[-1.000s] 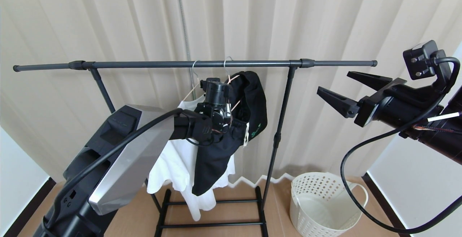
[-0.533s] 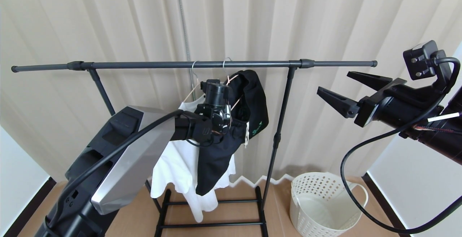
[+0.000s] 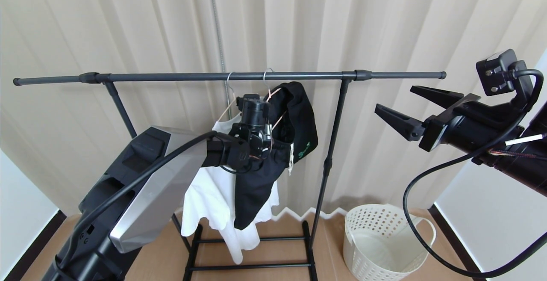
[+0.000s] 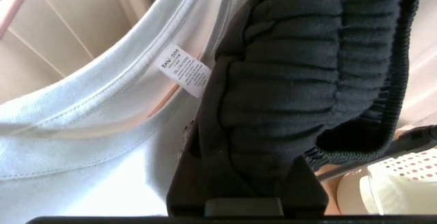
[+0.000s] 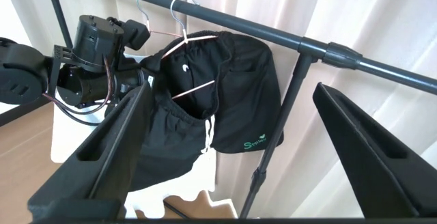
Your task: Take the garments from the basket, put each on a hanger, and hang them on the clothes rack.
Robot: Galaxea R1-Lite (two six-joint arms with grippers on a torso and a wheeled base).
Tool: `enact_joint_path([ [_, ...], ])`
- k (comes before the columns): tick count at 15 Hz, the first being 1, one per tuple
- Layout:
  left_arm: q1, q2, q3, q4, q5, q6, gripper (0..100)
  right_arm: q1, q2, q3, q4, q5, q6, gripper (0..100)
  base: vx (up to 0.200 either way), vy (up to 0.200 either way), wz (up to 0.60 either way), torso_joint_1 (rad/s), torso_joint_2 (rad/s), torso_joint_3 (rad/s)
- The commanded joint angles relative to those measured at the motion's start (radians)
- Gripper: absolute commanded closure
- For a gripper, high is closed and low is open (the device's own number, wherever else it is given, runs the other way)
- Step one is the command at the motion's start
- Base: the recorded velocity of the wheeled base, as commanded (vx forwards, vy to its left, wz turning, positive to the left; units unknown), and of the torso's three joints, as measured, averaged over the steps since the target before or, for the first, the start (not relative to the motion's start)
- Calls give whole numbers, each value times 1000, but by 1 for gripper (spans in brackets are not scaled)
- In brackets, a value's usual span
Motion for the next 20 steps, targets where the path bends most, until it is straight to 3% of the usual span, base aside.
enact_joint_path([
  [1, 1, 0, 0, -16, 0, 1, 100, 0, 1, 0, 0, 0, 0, 0, 0, 0, 0, 0, 0, 0],
  [9, -1, -1, 0, -65, 0, 3, 100, 0, 0, 3, -3, 0, 0, 0, 0, 0, 0, 0, 0, 0],
  [10, -1, -1, 0, -63, 0, 4, 0, 0, 0, 3, -3, 0, 0, 0, 0, 0, 0, 0, 0, 0],
  [17, -2, -4, 0, -62, 2, 4, 0, 0, 0, 5, -3, 0, 0, 0, 0, 0, 0, 0, 0, 0],
  [20, -4, -72, 11, -54, 11, 3, 0, 0, -5, 3, -5, 0, 0, 0, 0, 0, 0, 0, 0, 0],
])
